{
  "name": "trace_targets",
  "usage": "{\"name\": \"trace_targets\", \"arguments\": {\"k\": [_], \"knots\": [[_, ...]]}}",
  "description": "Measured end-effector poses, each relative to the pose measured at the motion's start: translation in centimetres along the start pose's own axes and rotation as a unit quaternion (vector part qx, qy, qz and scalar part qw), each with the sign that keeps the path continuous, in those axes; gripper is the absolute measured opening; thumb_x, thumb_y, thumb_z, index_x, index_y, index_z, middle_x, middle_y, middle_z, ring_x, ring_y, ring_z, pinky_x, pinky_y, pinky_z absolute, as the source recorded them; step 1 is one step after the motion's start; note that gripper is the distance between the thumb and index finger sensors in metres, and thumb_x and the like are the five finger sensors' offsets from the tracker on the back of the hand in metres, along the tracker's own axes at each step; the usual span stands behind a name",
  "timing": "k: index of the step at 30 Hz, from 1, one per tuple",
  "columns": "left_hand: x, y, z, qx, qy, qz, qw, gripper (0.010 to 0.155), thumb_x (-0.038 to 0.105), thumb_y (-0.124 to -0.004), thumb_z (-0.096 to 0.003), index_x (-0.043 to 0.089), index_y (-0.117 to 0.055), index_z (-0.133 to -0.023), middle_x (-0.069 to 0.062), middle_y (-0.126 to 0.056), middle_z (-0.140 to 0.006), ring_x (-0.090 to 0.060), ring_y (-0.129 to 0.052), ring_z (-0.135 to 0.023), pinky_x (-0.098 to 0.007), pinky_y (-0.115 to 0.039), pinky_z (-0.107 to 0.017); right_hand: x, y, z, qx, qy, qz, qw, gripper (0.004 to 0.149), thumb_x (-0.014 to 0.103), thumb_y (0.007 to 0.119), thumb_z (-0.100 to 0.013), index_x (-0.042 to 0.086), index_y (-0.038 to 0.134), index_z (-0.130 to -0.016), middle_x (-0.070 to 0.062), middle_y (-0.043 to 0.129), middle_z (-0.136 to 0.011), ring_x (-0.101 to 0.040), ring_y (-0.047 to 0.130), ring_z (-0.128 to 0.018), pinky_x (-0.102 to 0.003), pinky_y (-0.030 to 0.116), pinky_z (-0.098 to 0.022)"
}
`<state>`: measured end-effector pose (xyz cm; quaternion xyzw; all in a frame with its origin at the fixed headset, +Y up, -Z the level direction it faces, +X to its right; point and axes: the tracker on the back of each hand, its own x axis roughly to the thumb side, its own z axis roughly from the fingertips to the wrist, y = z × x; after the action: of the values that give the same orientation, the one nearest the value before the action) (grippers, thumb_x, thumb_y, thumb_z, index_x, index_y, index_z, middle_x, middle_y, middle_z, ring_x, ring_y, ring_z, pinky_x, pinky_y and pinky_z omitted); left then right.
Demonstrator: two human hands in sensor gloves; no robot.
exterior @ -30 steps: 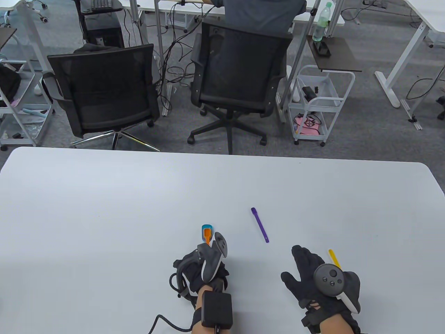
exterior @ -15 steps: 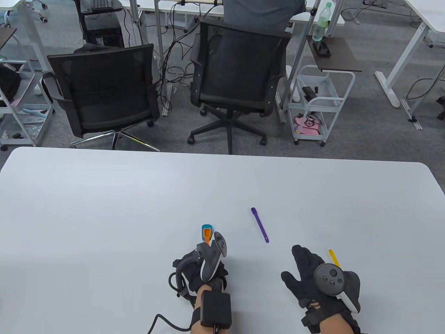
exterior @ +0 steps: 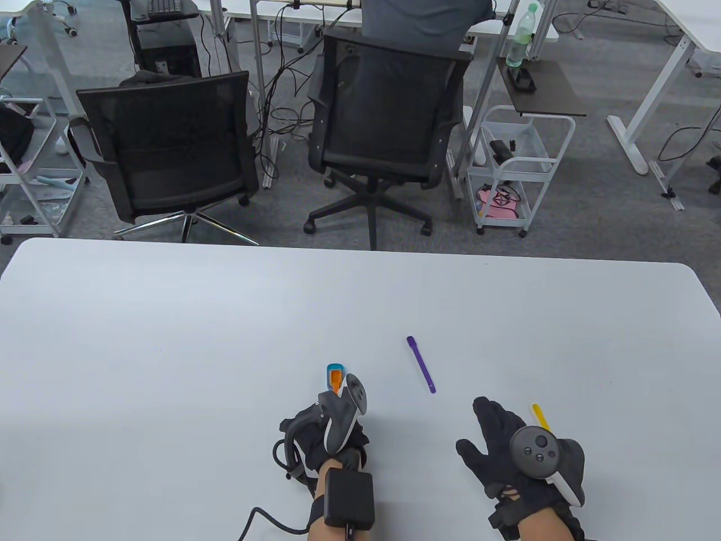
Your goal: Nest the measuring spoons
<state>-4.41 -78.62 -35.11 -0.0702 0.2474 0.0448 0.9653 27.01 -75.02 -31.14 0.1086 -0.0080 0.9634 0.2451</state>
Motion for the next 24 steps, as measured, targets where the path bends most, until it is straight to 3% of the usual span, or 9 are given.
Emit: {"name": "trace_targets", "arguments": {"k": [14,18,21,24], "knots": [[0.2,0.0,0.1,-0.002,-0.002,-0.001,1.0,0.06,0.057,-0.092,-0.0454,0.008,-0.093,-0.081,0.009,-0.095,-0.043,-0.019,-0.102,-0.044,-0.069,-0.065,-0.067,-0.1,0.0,0.0,0.002,0.003,-0.003,1.0,0.091,0.069,0.076,-0.04,0.018,0.05,-0.11,-0.021,0.061,-0.112,-0.057,0.065,-0.096,-0.081,0.052,-0.06],[0.0,0.3,0.6,0.004,-0.013,-0.004,1.0,0.072,0.063,-0.089,-0.0444,0.007,-0.088,-0.09,0.008,-0.095,-0.049,-0.021,-0.1,-0.049,-0.07,-0.061,-0.068,-0.2,0.0,0.0,0.001,0.005,-0.004,1.0,0.091,0.069,0.075,-0.04,0.018,0.05,-0.11,-0.021,0.061,-0.112,-0.057,0.065,-0.096,-0.081,0.052,-0.06],[-0.3,0.9,1.0,0.016,-0.04,-0.009,0.999,0.083,0.067,-0.087,-0.0433,0.008,-0.079,-0.101,0.004,-0.096,-0.062,-0.025,-0.098,-0.057,-0.071,-0.057,-0.069,-0.4,-0.1,0.0,0.002,0.007,-0.008,1.0,0.091,0.069,0.075,-0.04,0.017,0.05,-0.11,-0.021,0.061,-0.112,-0.057,0.065,-0.096,-0.081,0.052,-0.06],[-1.3,2.2,1.7,0.035,-0.084,-0.01,0.996,0.091,0.07,-0.085,-0.0422,0.012,-0.067,-0.11,-0.003,-0.09,-0.089,-0.036,-0.092,-0.081,-0.076,-0.048,-0.071,-0.6,-0.1,0.1,0.002,0.011,-0.009,1.0,0.091,0.069,0.075,-0.04,0.017,0.05,-0.11,-0.021,0.061,-0.112,-0.057,0.065,-0.096,-0.081,0.052,-0.06]]}}
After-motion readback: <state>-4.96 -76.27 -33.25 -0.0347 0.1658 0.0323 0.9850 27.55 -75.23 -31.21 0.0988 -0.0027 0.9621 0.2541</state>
